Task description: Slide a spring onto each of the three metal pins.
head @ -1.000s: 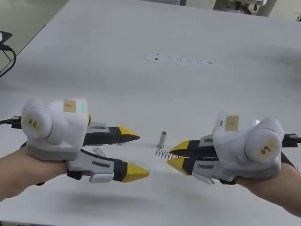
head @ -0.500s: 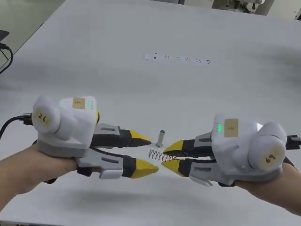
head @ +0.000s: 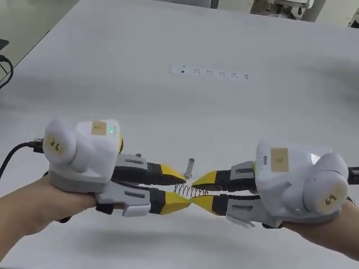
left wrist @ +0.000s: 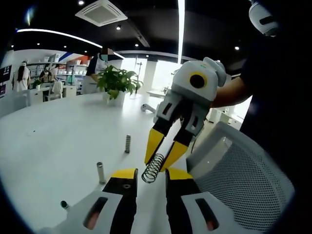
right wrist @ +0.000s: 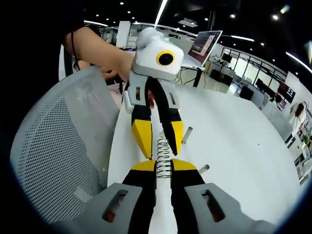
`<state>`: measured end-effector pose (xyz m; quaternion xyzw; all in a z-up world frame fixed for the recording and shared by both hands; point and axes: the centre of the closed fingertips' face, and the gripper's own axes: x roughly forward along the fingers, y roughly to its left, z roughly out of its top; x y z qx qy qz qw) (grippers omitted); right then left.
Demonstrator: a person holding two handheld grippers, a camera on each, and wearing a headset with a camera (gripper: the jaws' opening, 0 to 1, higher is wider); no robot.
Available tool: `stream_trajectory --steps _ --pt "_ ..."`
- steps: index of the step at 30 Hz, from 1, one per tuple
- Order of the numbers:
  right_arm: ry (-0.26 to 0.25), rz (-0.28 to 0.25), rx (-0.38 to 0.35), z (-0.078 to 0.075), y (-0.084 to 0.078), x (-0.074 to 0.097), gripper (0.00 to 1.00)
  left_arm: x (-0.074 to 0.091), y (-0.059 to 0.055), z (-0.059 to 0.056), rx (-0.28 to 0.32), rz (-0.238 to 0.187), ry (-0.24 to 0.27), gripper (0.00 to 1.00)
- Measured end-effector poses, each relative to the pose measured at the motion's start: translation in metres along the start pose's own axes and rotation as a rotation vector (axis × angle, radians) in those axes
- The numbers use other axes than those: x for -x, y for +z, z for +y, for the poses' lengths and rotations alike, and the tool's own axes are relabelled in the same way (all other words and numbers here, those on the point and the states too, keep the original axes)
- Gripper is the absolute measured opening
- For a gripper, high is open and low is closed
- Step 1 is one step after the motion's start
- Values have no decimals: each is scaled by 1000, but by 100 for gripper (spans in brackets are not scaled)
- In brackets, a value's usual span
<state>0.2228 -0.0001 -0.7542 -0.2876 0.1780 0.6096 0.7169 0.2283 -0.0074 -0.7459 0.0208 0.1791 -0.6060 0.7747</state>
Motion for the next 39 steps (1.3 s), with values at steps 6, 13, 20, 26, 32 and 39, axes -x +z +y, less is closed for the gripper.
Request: stream_trajectory --steps 6,13,20,26,32,39 --pt "11 -6 3 3 0 0 7 0 1 -2 6 -8 -11 10" --pt "20 -15 16 5 2 1 7 1 1 -5 6 -15 -16 6" --pt "22 -38 10 4 4 4 7 2 5 -5 -16 -40 -13 5" --pt "22 -36 32 4 5 6 7 2 7 -6 -42 -46 -12 3" --pt "21 -36 43 5 7 6 7 2 7 -7 -48 -48 -15 3" --pt "21 -27 41 4 7 6 8 2 8 -9 -40 -48 -22 2"
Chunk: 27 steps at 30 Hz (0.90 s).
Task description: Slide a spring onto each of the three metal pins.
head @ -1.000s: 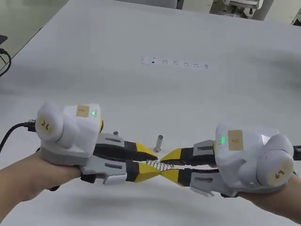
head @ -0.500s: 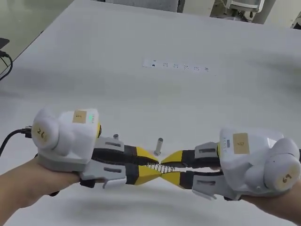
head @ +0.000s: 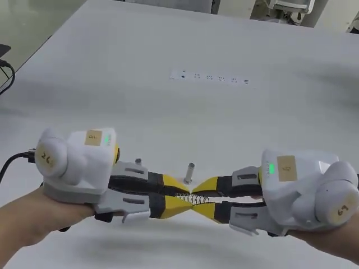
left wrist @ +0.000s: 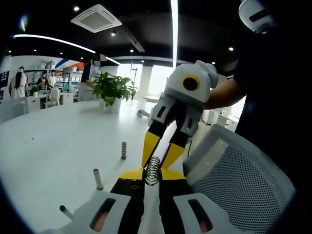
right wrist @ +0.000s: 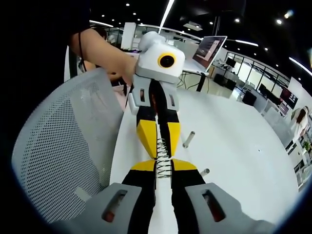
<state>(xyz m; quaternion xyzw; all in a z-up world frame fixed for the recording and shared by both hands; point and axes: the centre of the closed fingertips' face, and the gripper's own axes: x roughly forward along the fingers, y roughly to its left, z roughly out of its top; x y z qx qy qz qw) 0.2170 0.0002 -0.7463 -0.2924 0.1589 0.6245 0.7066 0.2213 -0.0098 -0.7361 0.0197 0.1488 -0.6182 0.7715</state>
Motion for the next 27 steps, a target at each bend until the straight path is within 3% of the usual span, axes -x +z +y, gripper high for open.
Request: stream_trajectory --steps 15,27 --pt "13 32 -44 2 -11 4 11 1 0 -2 27 1 -13 2" --pt "12 -6 -84 0 -9 7 7 2 1 -3 30 -9 -20 2"
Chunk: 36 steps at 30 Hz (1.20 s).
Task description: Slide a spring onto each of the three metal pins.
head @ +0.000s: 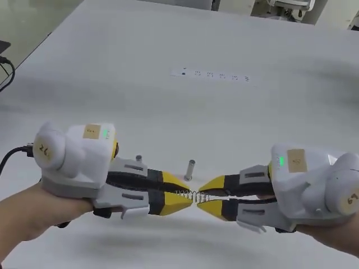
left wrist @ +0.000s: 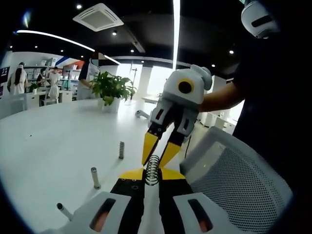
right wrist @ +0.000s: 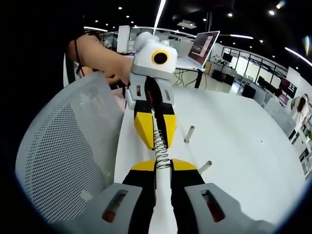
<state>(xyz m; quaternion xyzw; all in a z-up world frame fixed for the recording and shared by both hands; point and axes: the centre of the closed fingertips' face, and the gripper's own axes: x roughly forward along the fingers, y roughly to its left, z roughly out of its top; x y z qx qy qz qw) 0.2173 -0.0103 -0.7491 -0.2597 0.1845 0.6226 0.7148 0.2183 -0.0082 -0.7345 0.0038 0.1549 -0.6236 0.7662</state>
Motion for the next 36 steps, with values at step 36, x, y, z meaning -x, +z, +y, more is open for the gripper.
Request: stream_trajectory --steps 36 --pt "65 -58 1 6 37 0 6 -6 -16 0 -44 55 0 1"
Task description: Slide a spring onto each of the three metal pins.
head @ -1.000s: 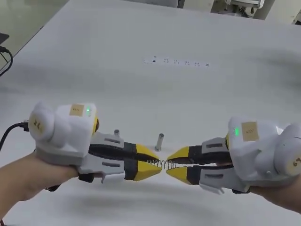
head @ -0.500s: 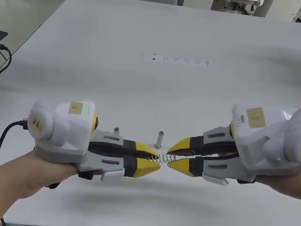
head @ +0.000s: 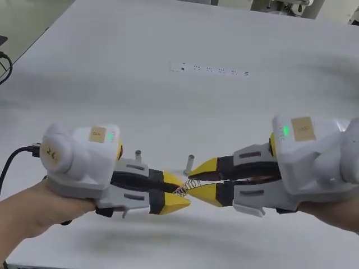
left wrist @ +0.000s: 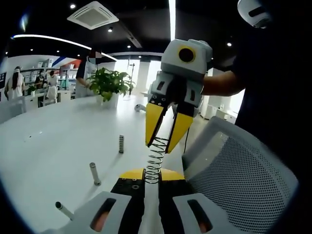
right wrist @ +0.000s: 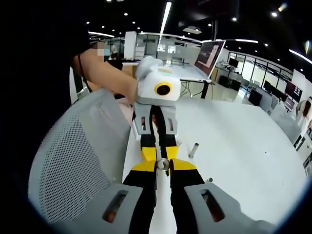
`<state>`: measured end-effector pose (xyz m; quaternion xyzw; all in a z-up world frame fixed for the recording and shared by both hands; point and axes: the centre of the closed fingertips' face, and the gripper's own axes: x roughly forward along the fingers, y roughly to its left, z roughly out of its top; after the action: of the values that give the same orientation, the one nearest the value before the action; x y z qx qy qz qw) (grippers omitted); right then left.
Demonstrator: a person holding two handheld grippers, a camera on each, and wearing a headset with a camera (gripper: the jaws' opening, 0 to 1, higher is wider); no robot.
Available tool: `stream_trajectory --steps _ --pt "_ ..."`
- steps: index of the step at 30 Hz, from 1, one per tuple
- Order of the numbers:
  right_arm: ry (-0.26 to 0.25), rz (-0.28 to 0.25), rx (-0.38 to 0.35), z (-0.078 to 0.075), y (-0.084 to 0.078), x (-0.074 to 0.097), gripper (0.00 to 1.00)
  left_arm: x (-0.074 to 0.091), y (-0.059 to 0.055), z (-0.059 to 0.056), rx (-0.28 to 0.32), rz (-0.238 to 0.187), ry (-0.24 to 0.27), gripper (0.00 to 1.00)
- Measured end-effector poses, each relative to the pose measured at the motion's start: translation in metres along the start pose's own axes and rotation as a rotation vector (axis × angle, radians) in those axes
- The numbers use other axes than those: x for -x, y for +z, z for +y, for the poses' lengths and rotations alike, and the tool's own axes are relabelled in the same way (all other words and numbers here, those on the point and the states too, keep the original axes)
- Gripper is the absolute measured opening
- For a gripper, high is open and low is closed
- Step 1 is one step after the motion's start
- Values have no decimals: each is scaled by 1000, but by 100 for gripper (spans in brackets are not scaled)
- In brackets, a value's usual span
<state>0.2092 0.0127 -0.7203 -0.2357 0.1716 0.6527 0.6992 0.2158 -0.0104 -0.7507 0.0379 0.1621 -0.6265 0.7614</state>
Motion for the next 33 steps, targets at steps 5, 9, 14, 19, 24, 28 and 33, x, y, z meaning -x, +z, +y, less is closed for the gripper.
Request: stream_trajectory --steps 5,9,14,19,24,28,33 --pt "-24 -66 -25 -4 16 2 6 2 9 0 -9 -9 -10 1" --pt "-24 -58 11 -7 22 -1 6 -3 12 2 -50 15 -11 1" --pt "-30 -71 22 -7 25 0 6 -3 15 3 -62 19 -16 1" --pt "-37 -79 36 -9 25 2 6 -1 15 6 -72 30 -14 1" --pt "-48 -91 36 -12 28 2 6 -1 18 9 -78 30 -9 1" --pt "-63 -94 53 -14 30 1 6 0 19 9 -89 30 -1 1" --pt "-64 -93 62 -12 29 -1 6 2 17 8 -90 37 2 2"
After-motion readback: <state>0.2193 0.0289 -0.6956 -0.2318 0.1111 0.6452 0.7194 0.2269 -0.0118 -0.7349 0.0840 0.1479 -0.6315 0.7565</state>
